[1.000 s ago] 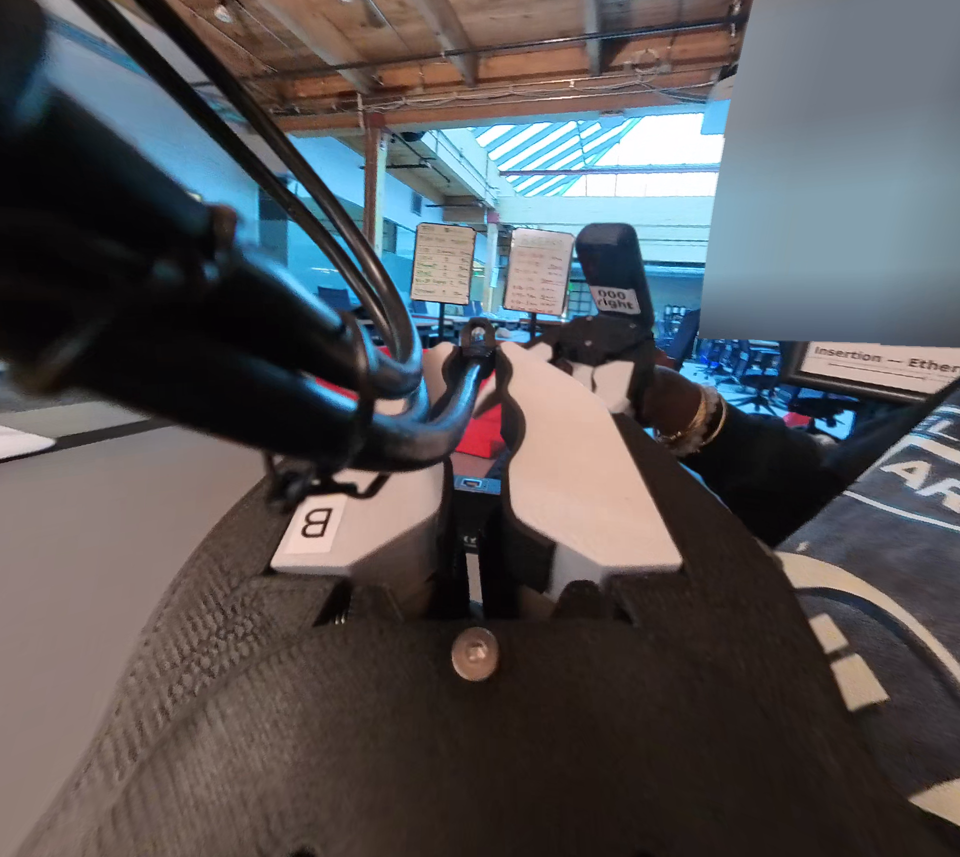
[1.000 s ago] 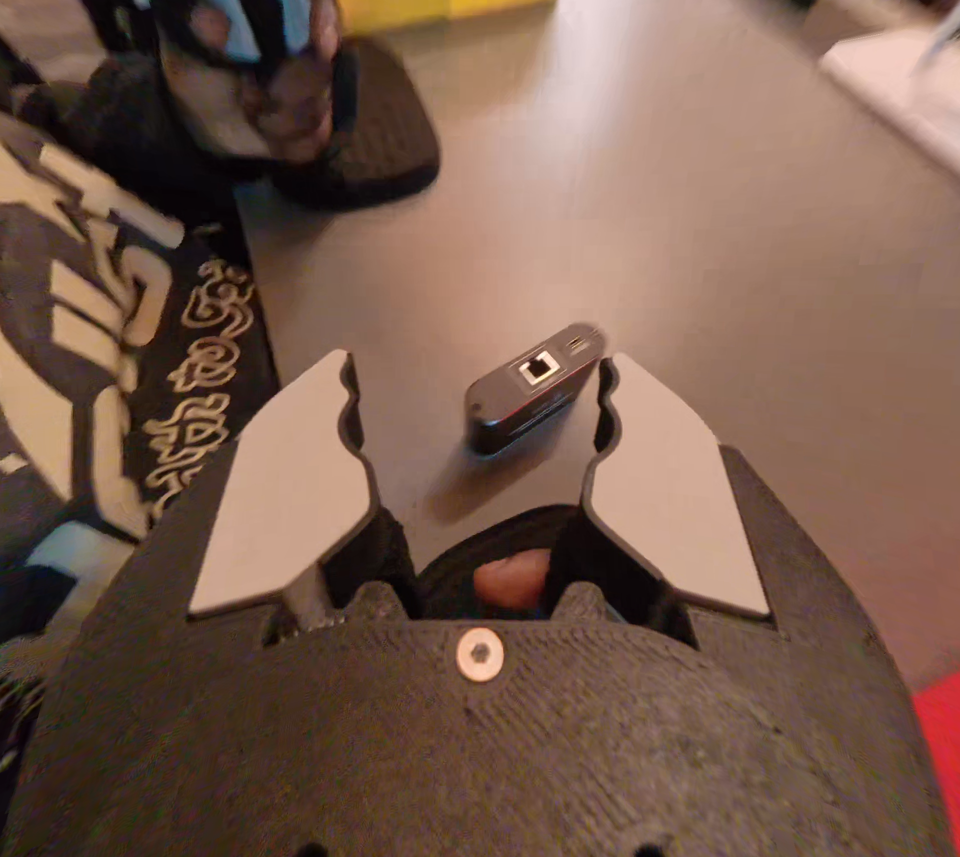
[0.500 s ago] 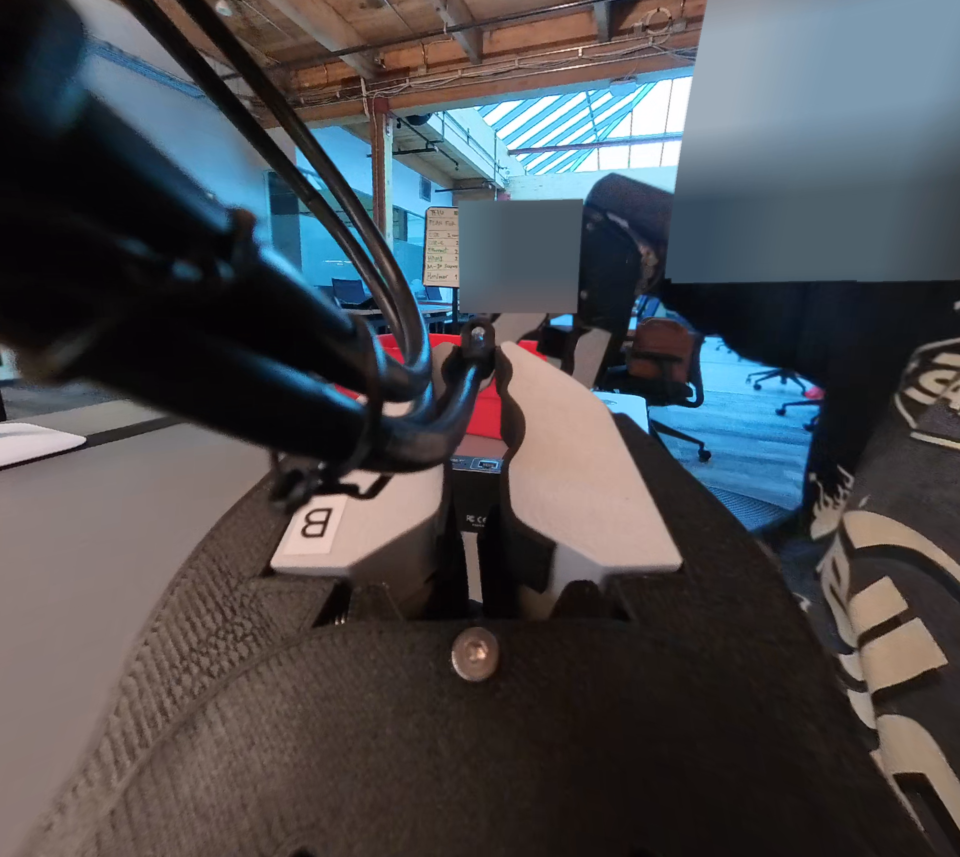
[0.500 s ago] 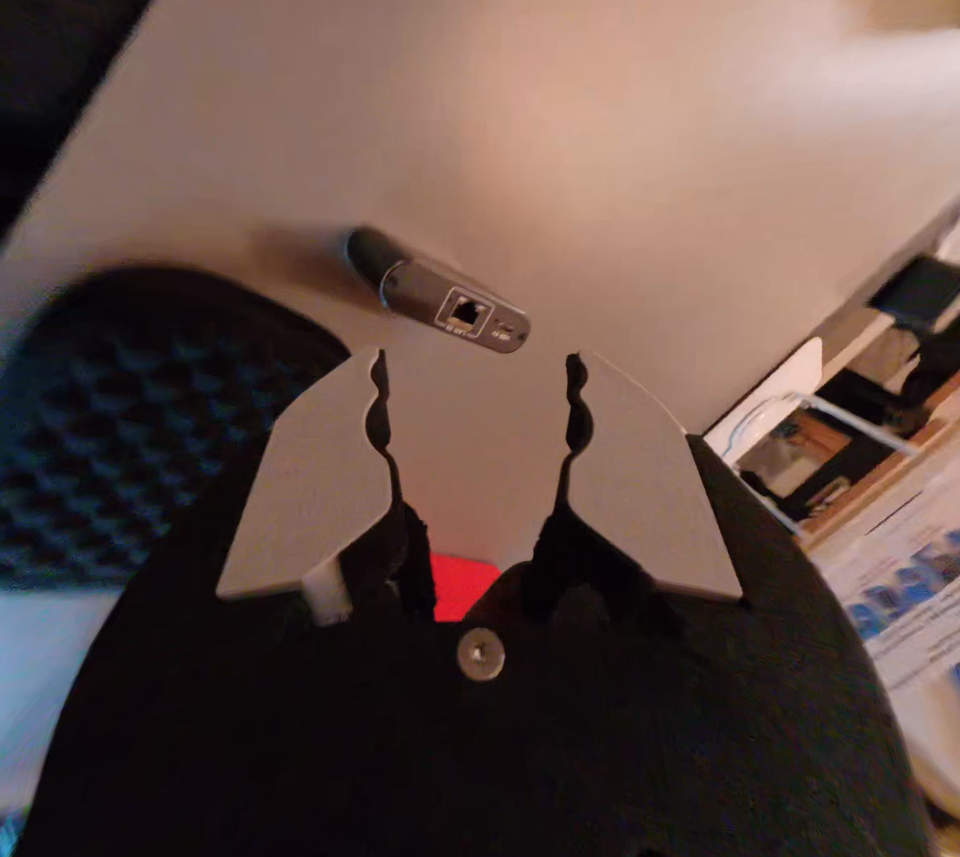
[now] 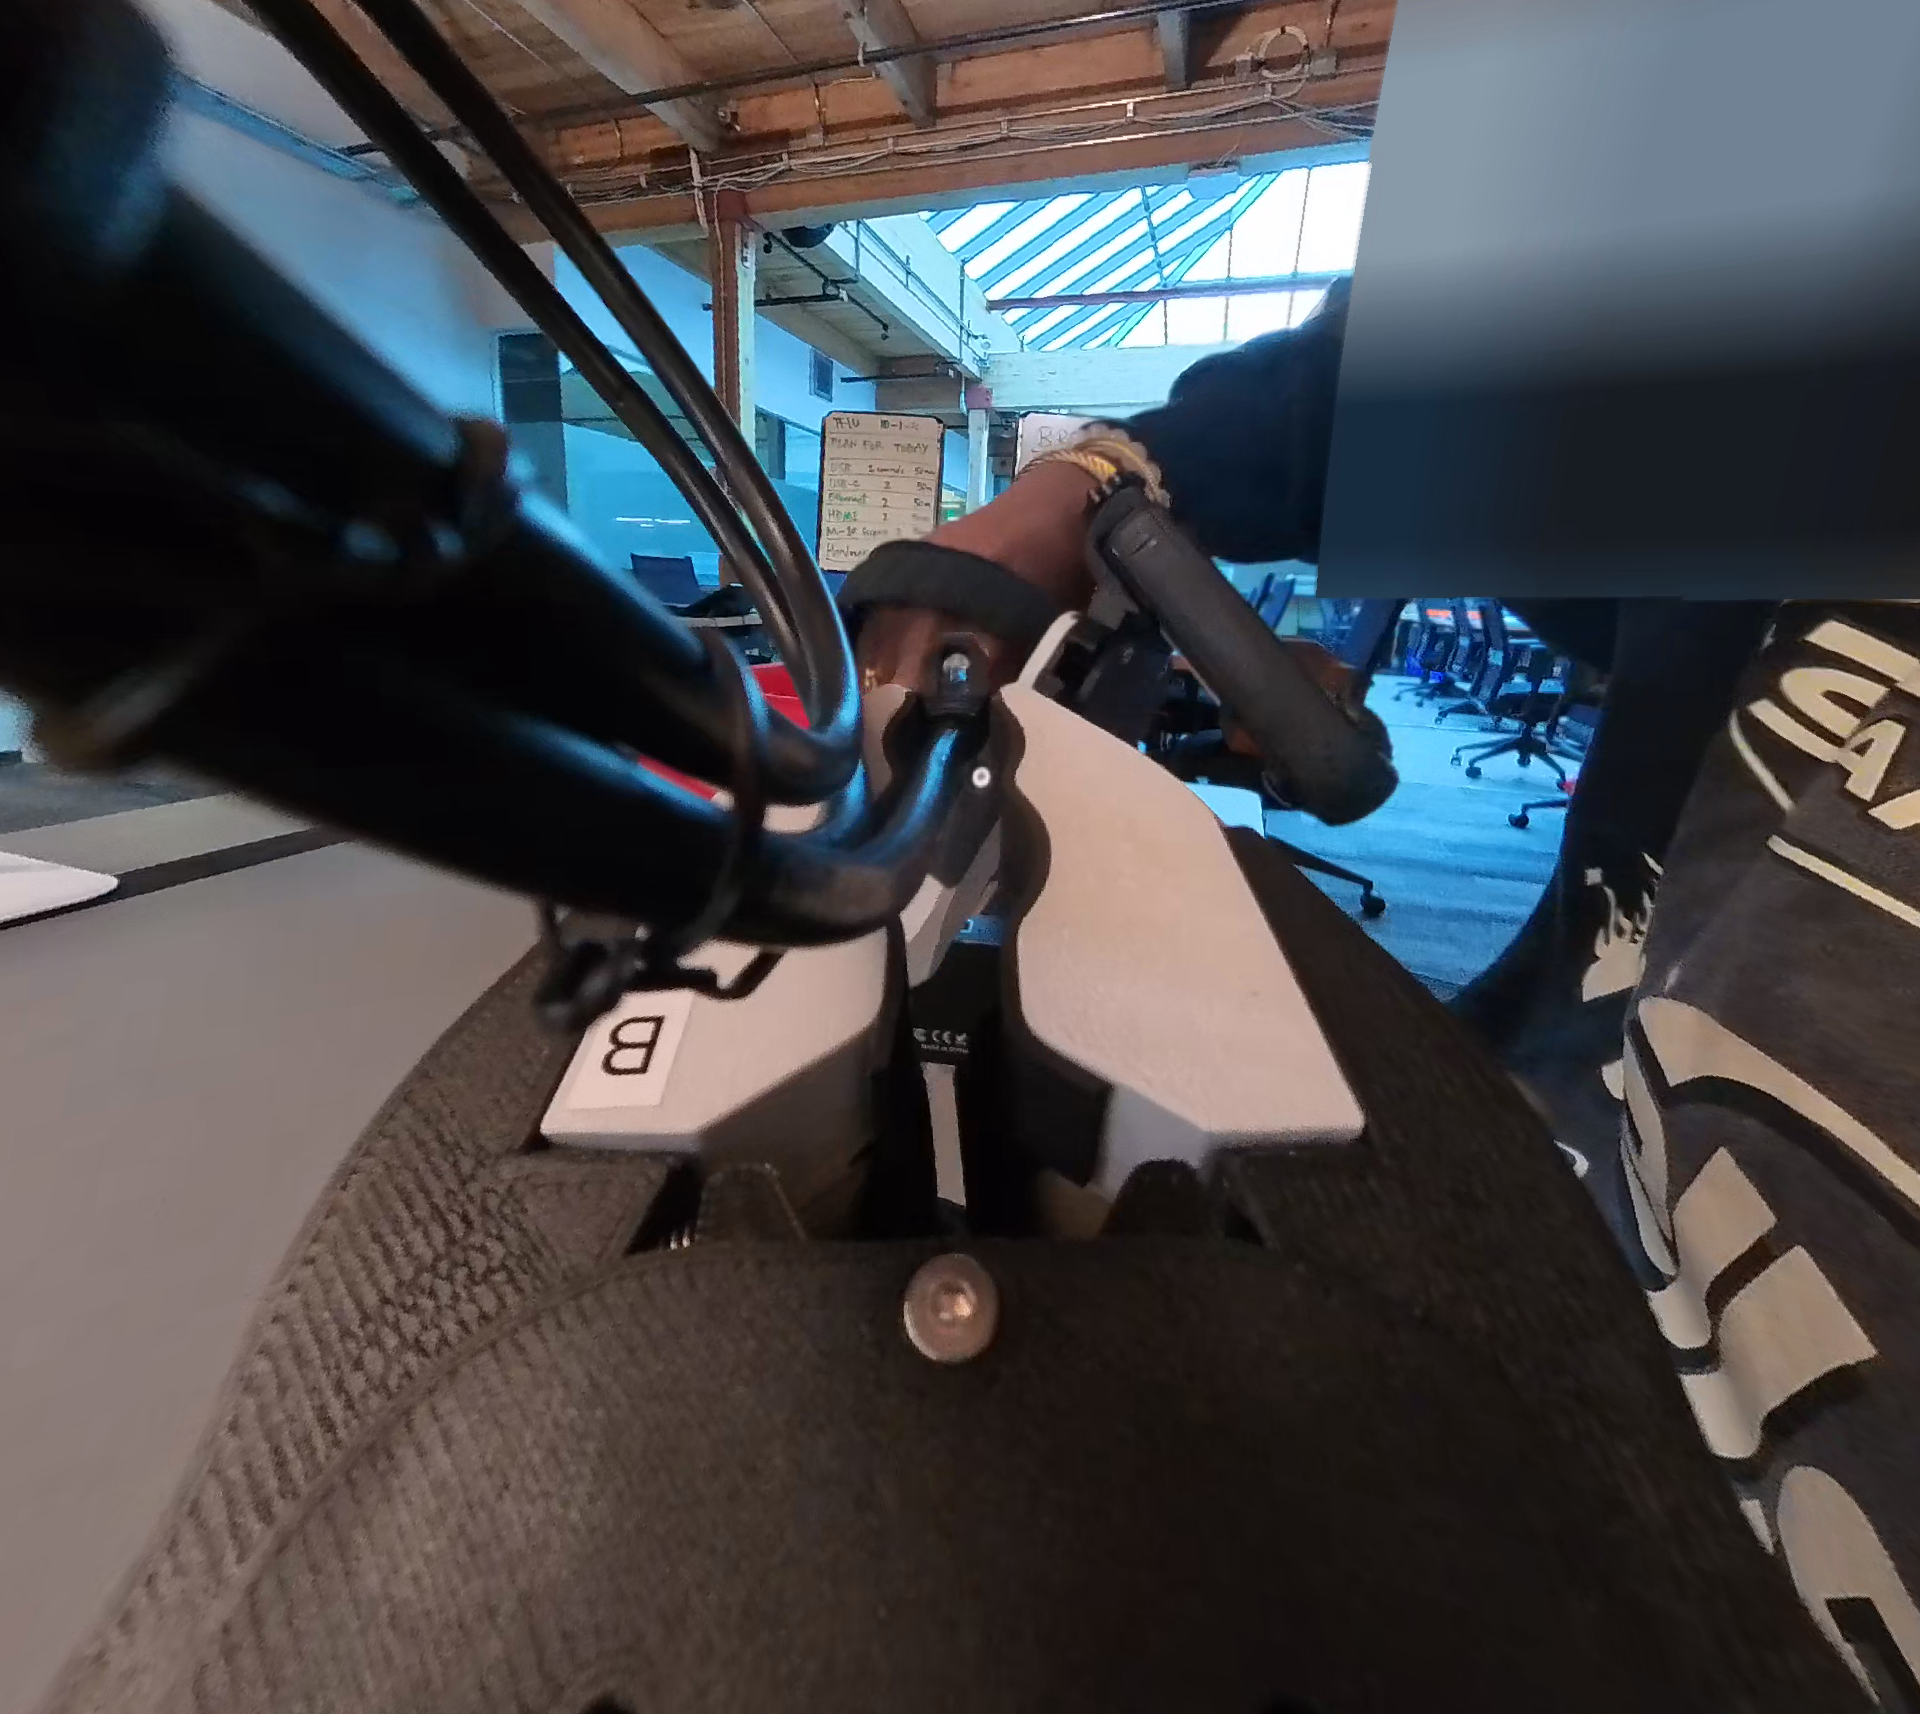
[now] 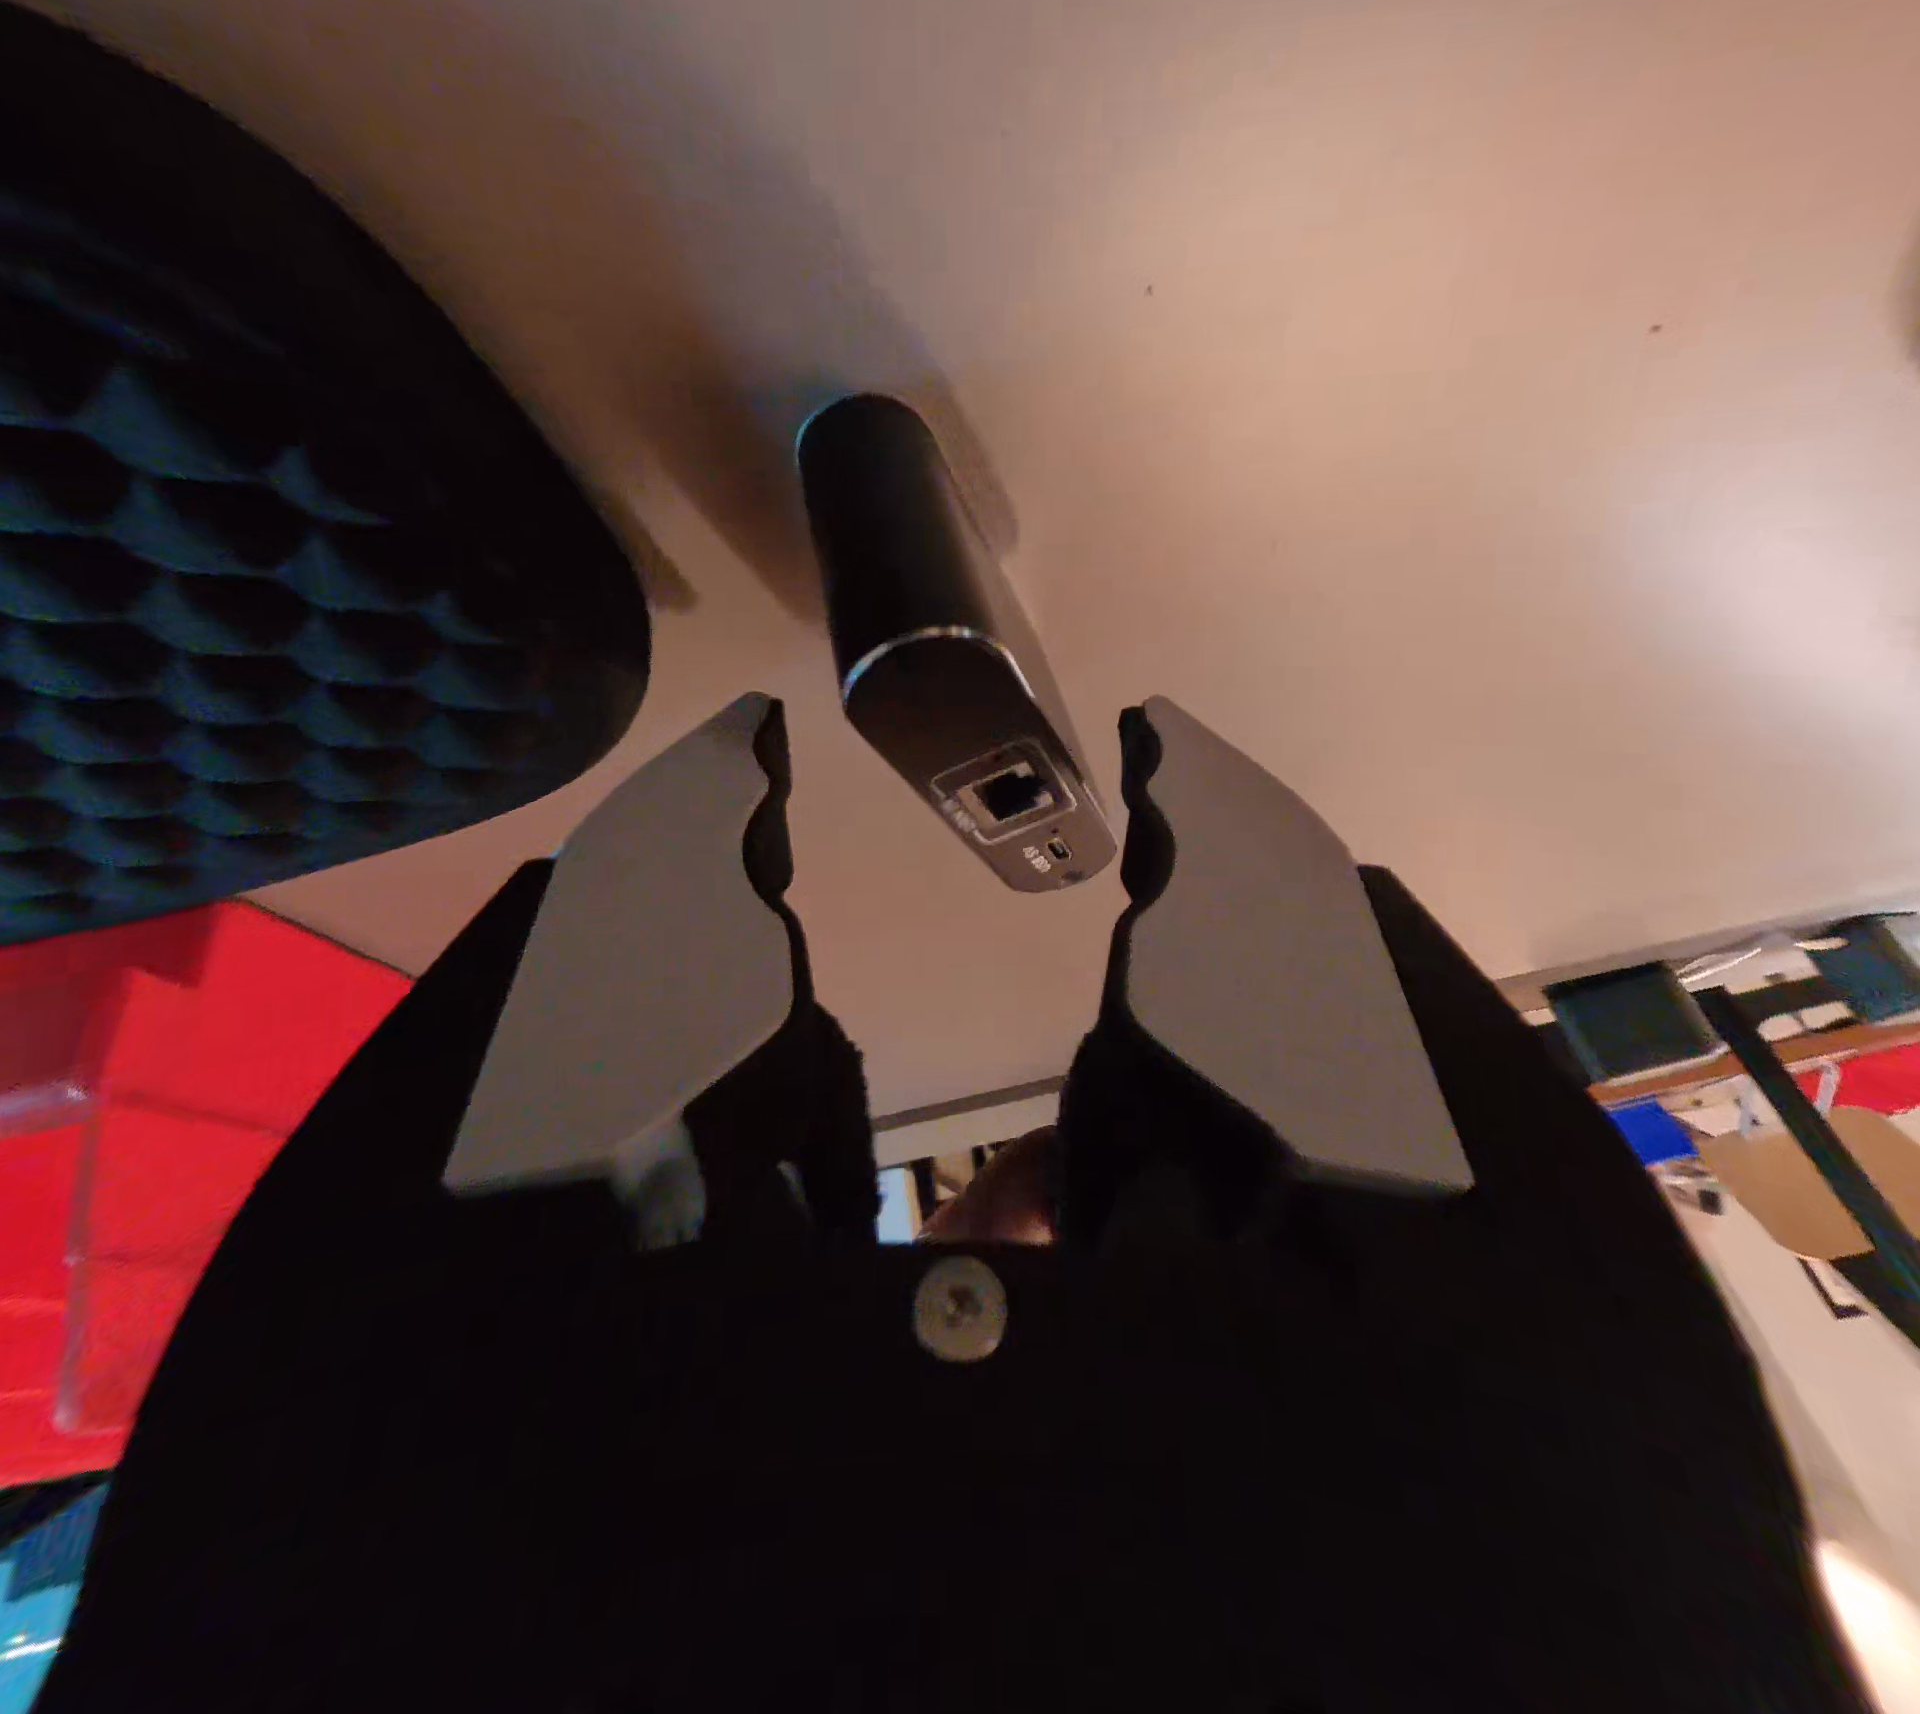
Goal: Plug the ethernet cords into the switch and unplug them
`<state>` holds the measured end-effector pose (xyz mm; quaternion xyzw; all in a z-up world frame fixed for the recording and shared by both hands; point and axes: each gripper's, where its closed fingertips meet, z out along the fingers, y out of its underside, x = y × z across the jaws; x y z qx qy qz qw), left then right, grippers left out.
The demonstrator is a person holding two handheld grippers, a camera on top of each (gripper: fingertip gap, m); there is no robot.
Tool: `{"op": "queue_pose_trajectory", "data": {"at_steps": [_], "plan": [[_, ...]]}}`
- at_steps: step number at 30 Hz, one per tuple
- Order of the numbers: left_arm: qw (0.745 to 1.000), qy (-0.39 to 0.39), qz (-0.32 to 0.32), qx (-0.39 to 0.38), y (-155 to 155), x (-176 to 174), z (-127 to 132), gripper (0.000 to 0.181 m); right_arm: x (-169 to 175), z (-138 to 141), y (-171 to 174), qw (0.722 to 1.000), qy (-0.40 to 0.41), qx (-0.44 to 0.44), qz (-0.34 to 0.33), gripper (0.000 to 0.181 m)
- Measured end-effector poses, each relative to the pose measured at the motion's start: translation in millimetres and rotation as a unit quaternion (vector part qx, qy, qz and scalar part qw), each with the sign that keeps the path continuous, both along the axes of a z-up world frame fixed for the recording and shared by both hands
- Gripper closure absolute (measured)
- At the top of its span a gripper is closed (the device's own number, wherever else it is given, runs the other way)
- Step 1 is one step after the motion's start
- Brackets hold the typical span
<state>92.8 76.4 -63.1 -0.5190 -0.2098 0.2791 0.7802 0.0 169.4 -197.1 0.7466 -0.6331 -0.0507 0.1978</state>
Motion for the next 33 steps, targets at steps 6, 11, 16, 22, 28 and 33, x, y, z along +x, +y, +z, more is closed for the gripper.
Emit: {"op": "queue_pose_trajectory", "data": {"at_steps": [6,11,16,22,28,33], "plan": [[1.0,-0.009,-0.01,0.003,2,-1,-1,0.169,1,-12,-1,1.0,0.009,-0.001,0.026,0.148],[1.0,-0.008,-0.011,0.004,1,-1,-1,0.169,6,0,-13,0.995,-0.035,-0.088,-0.031,0.154],[1.0,-0.016,-0.014,0.019,-2,-1,0,0.169,34,77,-54,0.892,-0.22,-0.378,-0.116,0.154],[0.996,-0.05,-0.068,0.026,7,0,-5,0.169,60,136,-39,0.71,-0.298,-0.631,-0.092,0.155],[0.99,-0.05,-0.126,-0.025,29,13,-14,0.17,66,120,-32,0.696,-0.257,-0.664,-0.087,0.155],[0.986,-0.054,-0.147,-0.059,39,18,-22,0.17,67,116,-36,0.718,-0.217,-0.658,-0.069,0.156]]}}
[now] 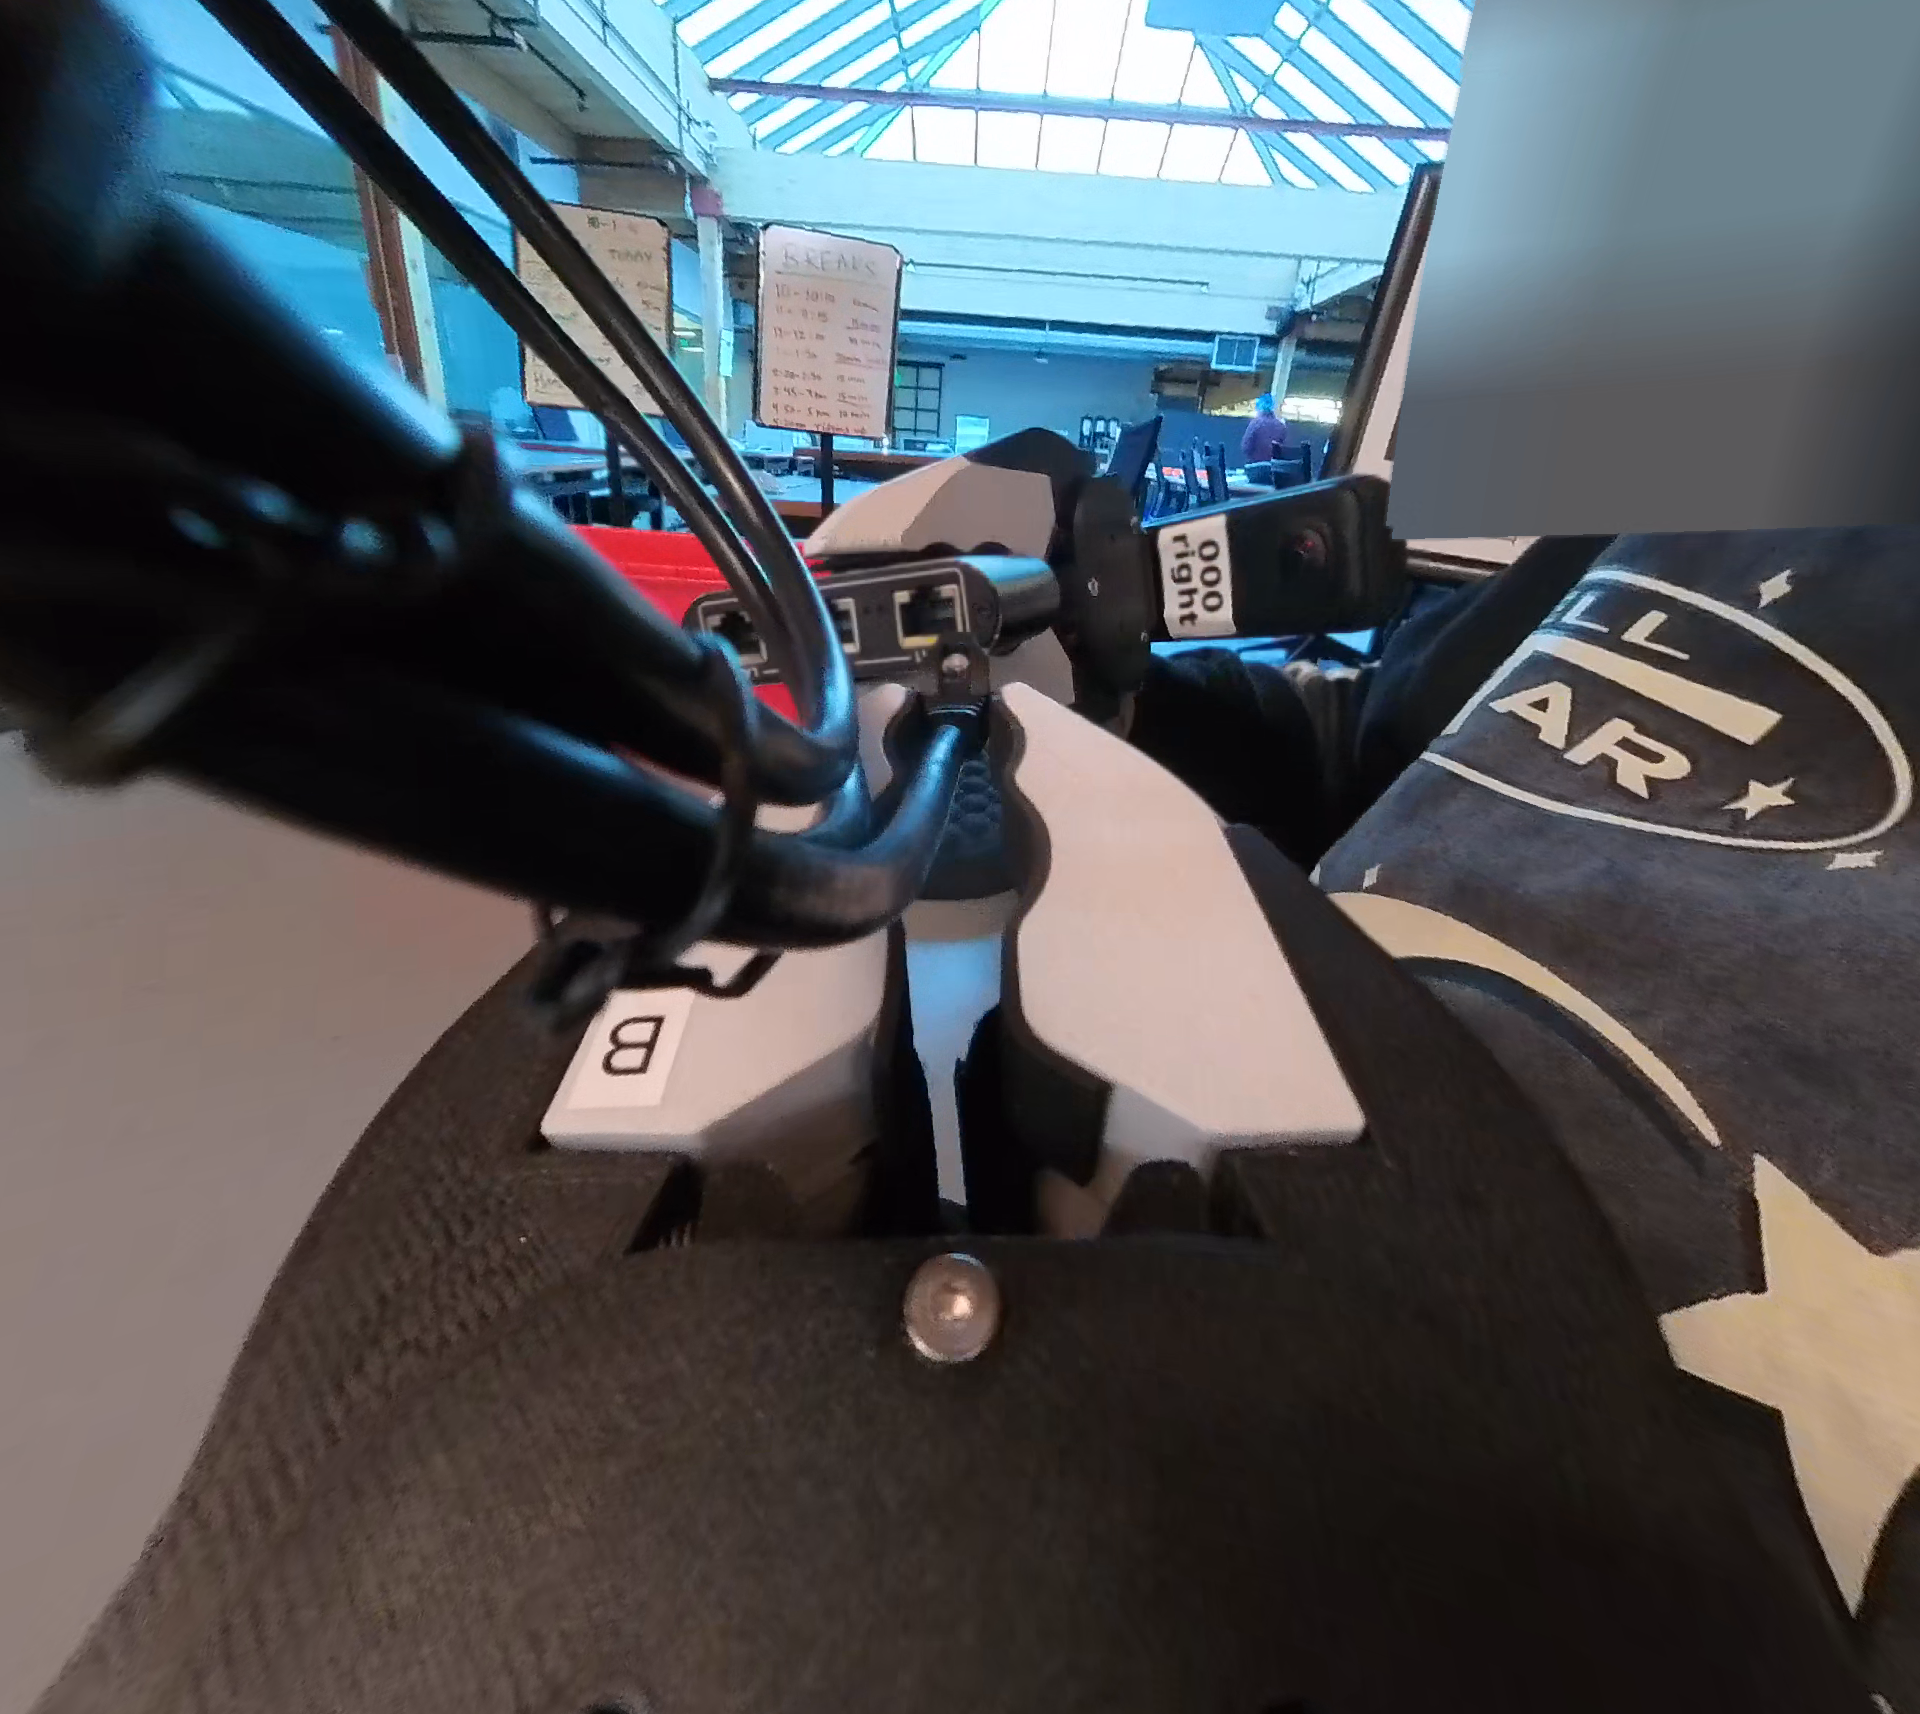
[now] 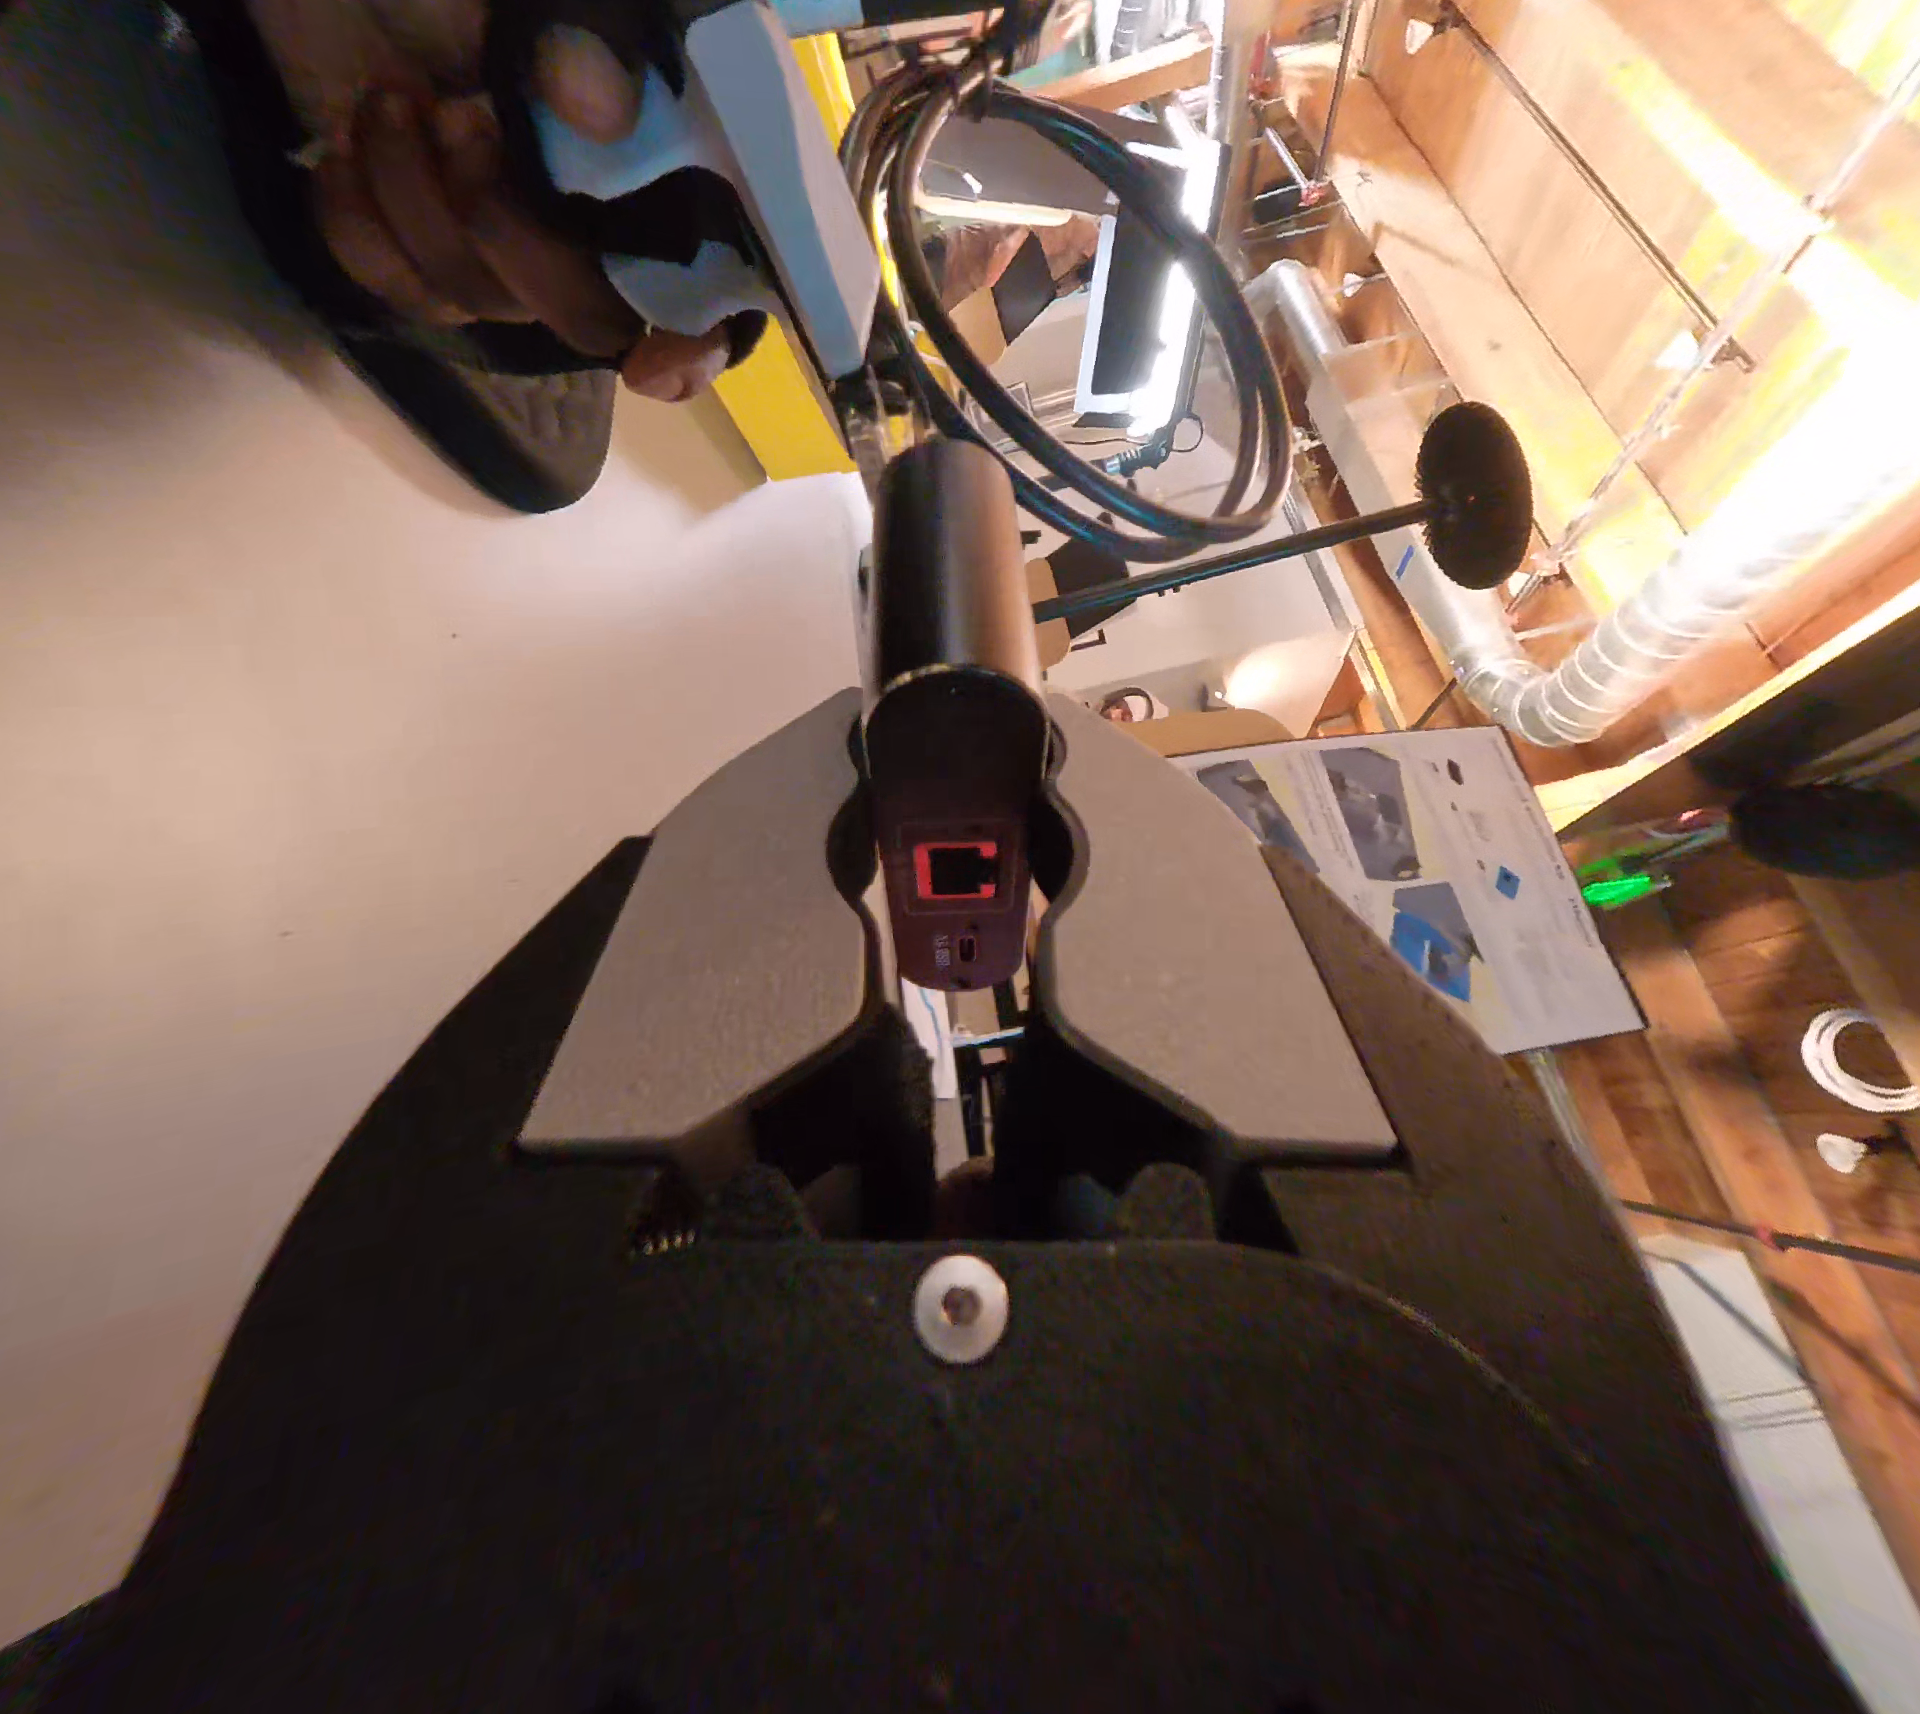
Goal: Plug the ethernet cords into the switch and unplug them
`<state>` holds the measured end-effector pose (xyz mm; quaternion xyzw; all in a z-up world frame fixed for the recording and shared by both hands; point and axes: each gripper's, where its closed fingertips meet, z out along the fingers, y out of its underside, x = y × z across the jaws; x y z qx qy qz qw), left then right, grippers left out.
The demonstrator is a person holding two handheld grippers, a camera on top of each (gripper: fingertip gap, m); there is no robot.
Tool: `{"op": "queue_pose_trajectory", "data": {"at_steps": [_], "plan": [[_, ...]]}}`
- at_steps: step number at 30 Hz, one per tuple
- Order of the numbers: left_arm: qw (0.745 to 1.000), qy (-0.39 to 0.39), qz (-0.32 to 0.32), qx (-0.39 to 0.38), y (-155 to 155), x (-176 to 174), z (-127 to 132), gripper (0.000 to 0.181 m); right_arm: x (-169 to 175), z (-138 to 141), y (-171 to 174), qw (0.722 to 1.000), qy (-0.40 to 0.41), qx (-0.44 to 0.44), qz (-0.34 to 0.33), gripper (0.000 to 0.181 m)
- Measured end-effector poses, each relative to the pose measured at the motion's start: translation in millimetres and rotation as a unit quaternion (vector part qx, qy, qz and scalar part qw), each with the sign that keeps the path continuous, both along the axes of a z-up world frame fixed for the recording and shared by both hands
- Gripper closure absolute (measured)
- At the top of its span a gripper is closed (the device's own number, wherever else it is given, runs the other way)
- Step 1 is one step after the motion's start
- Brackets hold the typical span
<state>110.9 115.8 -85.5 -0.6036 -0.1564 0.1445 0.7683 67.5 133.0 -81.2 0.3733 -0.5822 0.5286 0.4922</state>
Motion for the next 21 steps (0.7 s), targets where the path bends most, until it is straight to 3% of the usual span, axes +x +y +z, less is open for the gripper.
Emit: {"op": "queue_pose_trajectory", "data": {"at_steps": [11,21], "plan": [[0.999,-0.03,-0.032,0.004,1,3,-3,0.169,13,-4,0,0.995,0.088,0.05,0.01,0.156],[0.989,-0.074,-0.122,-0.049,16,21,-19,0.168,17,-16,8,0.978,0.172,0.115,0.013,0.156]]}}
